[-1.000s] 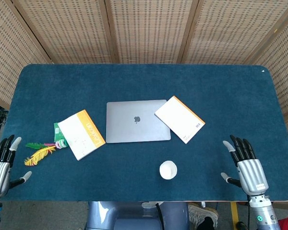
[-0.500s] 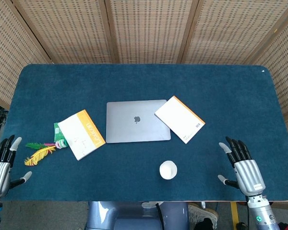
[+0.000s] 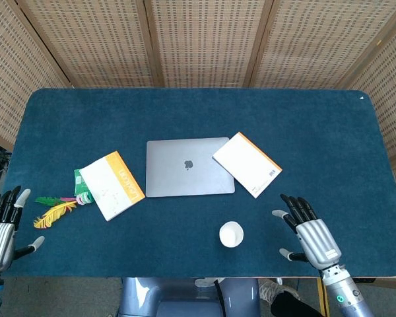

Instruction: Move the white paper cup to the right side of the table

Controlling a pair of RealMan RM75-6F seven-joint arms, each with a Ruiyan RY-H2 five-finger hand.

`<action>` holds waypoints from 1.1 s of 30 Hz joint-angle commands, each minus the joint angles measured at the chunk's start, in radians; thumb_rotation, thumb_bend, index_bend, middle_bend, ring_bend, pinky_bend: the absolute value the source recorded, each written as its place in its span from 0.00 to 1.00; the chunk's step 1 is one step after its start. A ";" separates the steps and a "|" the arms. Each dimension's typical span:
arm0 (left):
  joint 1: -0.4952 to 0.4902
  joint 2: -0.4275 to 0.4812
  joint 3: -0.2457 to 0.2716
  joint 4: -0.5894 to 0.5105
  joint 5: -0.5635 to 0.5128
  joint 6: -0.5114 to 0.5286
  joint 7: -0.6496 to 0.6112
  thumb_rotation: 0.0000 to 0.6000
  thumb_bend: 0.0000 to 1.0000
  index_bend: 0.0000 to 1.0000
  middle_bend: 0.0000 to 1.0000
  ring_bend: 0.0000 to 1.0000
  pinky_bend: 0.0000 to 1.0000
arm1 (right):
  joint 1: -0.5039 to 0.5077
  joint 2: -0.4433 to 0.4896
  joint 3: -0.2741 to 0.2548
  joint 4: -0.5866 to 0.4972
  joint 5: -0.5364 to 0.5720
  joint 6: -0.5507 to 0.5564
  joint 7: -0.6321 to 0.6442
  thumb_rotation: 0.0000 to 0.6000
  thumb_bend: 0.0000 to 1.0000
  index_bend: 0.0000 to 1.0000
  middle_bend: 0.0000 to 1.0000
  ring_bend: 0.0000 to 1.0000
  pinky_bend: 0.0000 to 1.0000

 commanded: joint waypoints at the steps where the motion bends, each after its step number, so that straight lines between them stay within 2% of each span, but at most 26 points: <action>1: -0.001 -0.001 0.001 0.001 0.002 -0.002 0.002 1.00 0.13 0.00 0.00 0.00 0.00 | 0.014 -0.002 -0.001 -0.024 0.016 -0.028 -0.027 1.00 0.24 0.27 0.00 0.00 0.00; 10: -0.002 -0.004 0.004 0.001 0.005 -0.005 0.005 1.00 0.13 0.00 0.00 0.00 0.00 | 0.068 -0.062 0.007 -0.080 0.107 -0.151 -0.151 1.00 0.27 0.29 0.00 0.00 0.00; 24: -0.004 -0.003 0.005 0.001 0.005 -0.007 0.001 1.00 0.13 0.00 0.00 0.00 0.00 | 0.125 -0.135 0.048 -0.122 0.237 -0.213 -0.297 1.00 0.28 0.30 0.00 0.00 0.00; 33: -0.005 -0.004 0.006 0.002 0.005 -0.010 0.001 1.00 0.13 0.00 0.00 0.00 0.00 | 0.175 -0.184 0.064 -0.177 0.364 -0.242 -0.458 1.00 0.28 0.29 0.00 0.00 0.00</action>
